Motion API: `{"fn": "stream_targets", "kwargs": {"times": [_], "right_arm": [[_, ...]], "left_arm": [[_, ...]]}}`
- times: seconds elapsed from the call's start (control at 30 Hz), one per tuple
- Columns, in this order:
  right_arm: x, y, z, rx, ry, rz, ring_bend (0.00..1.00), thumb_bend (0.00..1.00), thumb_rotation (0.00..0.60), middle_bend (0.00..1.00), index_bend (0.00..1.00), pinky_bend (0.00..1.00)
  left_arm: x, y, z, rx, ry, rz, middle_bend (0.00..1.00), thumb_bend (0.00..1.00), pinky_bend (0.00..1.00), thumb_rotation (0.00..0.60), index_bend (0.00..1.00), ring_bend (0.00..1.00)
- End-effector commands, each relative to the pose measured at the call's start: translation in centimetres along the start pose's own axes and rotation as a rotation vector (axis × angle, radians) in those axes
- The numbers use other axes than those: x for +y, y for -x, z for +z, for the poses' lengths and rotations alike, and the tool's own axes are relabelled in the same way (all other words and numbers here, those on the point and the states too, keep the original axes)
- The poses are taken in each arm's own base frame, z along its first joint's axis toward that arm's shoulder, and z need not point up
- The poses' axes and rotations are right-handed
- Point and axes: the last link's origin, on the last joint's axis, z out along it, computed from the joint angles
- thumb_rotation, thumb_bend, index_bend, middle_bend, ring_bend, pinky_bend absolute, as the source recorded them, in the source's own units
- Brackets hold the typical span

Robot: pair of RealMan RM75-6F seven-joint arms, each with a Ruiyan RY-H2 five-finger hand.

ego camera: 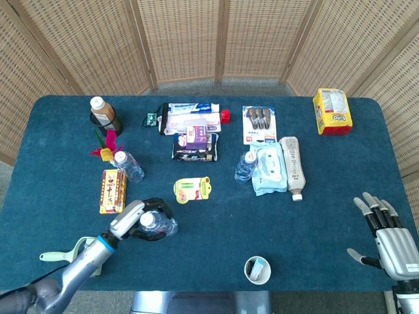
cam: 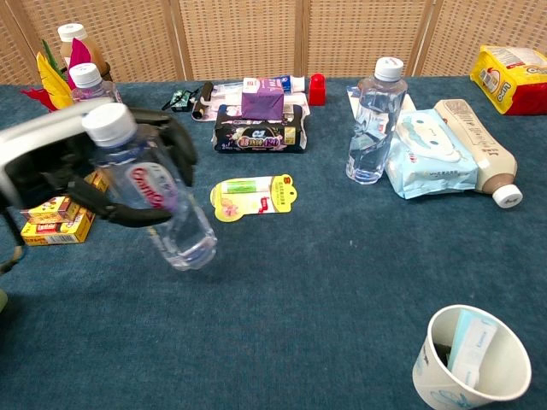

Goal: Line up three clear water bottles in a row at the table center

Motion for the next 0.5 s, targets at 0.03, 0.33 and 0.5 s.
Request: {"fn": "stream_targets", "kwargs": {"times": [0.03, 0.33, 0.5], "right_arm": [[0.0, 0.1, 0.1, -0.003, 0.002, -0.002, 0.0, 0.09, 0.6, 0.0, 0.0, 0.0], [0.1, 0.0, 0.2, 0.0, 0.011, -0.002, 0.0, 0.09, 0.6, 0.0, 0.0, 0.0], [0.2, 0.0, 0.3, -0.002, 0.013, -0.001, 0.0, 0.09, 0.6, 0.0, 0.0, 0.0]], "left_arm": [[0.5, 1.0, 2.1, -0.033, 0.014, 0.009, 0.49, 0.22, 0.36, 0.6, 0.41, 0.33], [0.6, 2.4, 5.4, -0.038, 0.018, 0.078, 0.49, 0.22, 0.36, 0.6, 0.41, 0.33], [0.8, 3.3, 6.1, -0.055, 0.023, 0.073, 0.49, 0.22, 0.36, 0.6, 0.41, 0.33]]}}
